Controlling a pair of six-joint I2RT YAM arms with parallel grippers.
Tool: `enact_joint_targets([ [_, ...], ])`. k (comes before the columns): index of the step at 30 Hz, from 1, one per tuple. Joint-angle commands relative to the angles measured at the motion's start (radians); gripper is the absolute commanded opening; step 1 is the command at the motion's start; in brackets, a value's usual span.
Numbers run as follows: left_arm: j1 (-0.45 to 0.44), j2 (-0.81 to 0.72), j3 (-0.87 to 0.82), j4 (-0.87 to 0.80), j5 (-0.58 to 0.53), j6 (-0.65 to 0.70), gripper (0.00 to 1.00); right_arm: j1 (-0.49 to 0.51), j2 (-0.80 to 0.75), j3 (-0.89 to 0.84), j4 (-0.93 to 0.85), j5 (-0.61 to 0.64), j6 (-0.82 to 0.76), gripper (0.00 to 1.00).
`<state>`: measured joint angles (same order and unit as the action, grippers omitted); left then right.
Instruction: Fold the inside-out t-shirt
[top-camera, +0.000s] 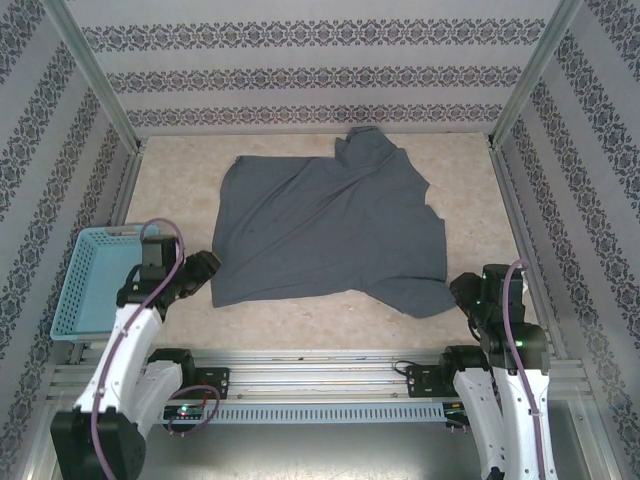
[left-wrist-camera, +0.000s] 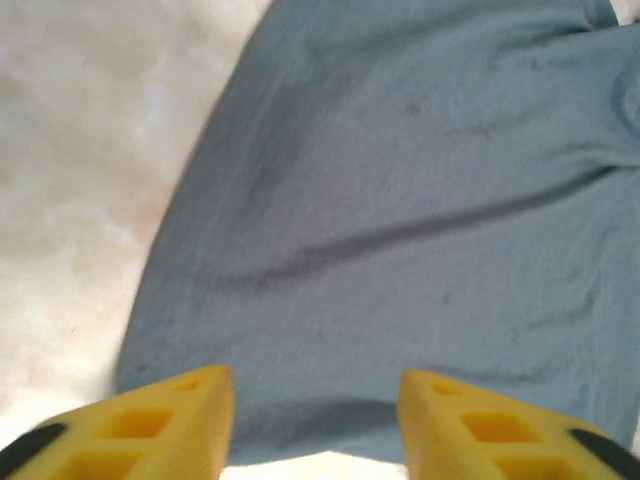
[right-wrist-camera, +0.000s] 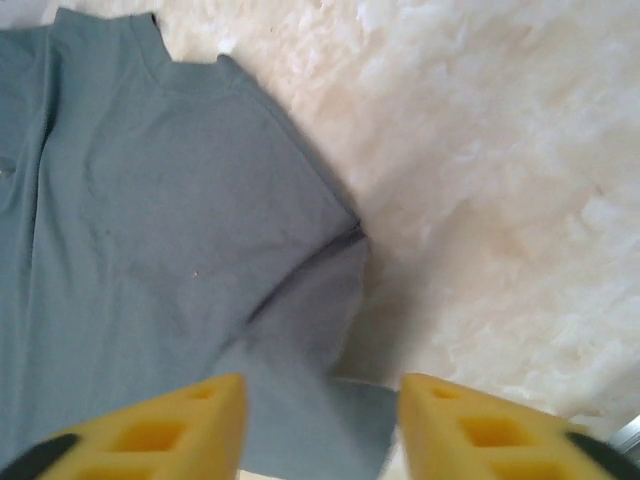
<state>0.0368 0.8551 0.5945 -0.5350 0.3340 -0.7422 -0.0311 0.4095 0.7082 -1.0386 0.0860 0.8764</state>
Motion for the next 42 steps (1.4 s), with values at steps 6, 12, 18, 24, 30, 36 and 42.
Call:
enact_joint_targets([
  [6, -0.129, 0.409, 0.357, 0.092, -0.166, 0.029, 0.61, 0.044, 0.295, 0.17, 0.332, 0.021, -0.143, 0.64],
  [12, -0.186, 0.794, 0.671, 0.136, -0.238, 0.056, 0.65, 0.296, 0.854, 0.477, 0.48, 0.075, -0.336, 0.7],
  [18, -0.191, 1.108, 0.923, 0.138, -0.189, 0.057, 0.65, 0.27, 1.35, 0.797, 0.483, -0.074, -0.376, 0.7],
  [24, -0.201, 1.262, 1.016, 0.132, -0.175, 0.067, 0.68, 0.224, 1.647, 0.984, 0.499, -0.191, -0.329, 0.69],
  [30, -0.2, 1.33, 1.01, 0.128, -0.166, 0.069, 0.74, 0.185, 1.773, 1.016, 0.462, -0.192, -0.238, 0.71],
  [36, -0.2, 1.312, 0.902, 0.141, -0.162, 0.029, 0.8, 0.123, 1.69, 0.807, 0.523, -0.154, -0.134, 0.74],
  [42, -0.22, 1.192, 0.648, 0.26, -0.139, -0.023, 0.8, 0.084, 1.533, 0.541, 0.631, -0.14, -0.061, 0.74],
])
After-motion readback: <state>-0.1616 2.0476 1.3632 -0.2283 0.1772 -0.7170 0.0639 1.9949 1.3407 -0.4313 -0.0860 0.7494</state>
